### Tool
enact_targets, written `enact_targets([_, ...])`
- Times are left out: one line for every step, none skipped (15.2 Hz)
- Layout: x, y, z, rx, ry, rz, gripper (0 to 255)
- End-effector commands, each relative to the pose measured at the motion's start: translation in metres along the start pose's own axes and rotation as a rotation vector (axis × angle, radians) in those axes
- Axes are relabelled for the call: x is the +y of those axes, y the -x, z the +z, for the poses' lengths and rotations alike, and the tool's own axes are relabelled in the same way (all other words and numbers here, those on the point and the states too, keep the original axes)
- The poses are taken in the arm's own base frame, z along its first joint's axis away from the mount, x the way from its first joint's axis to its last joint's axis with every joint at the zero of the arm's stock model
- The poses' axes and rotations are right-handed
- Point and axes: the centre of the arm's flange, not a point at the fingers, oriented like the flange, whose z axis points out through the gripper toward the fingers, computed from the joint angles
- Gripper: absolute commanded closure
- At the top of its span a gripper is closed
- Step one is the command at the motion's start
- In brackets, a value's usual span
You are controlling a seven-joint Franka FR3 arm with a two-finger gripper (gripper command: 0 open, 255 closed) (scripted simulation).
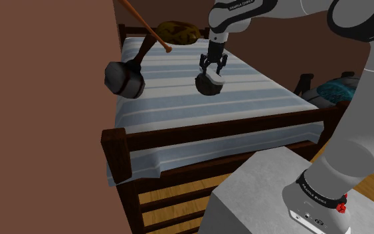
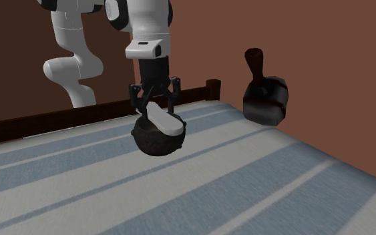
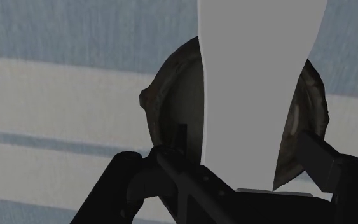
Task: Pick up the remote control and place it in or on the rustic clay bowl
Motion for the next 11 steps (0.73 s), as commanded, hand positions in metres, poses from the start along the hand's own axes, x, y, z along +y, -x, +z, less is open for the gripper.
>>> enact_targets([0.000, 0.000, 0.000, -0.001, 0.000, 0.000, 0])
enact_targets([0.000, 0.000, 0.000, -0.001, 0.000, 0.000, 0])
enact_targets([0.000, 0.000, 0.000, -0.001, 0.000, 0.000, 0])
enact_targets([0.000, 0.000, 0.000, -0.001, 0.000, 0.000, 0])
enact_targets([0.000, 0.000, 0.001, -0.001, 0.000, 0.000, 0])
enact_targets([0.000, 0.000, -0.013, -0.001, 0.000, 0.000, 0])
enact_targets([0.000, 0.000, -0.026, -0.001, 0.000, 0.000, 0])
enact_targets([0.000, 0.000, -0.039, -0.001, 0.000, 0.000, 0])
enact_targets([0.000, 0.000, -0.049, -0.001, 0.000, 0.000, 0])
enact_targets([0.000, 0.000, -0.049, -0.001, 0.000, 0.000, 0])
enact_targets([0.000, 0.000, -0.049, -0.001, 0.000, 0.000, 0])
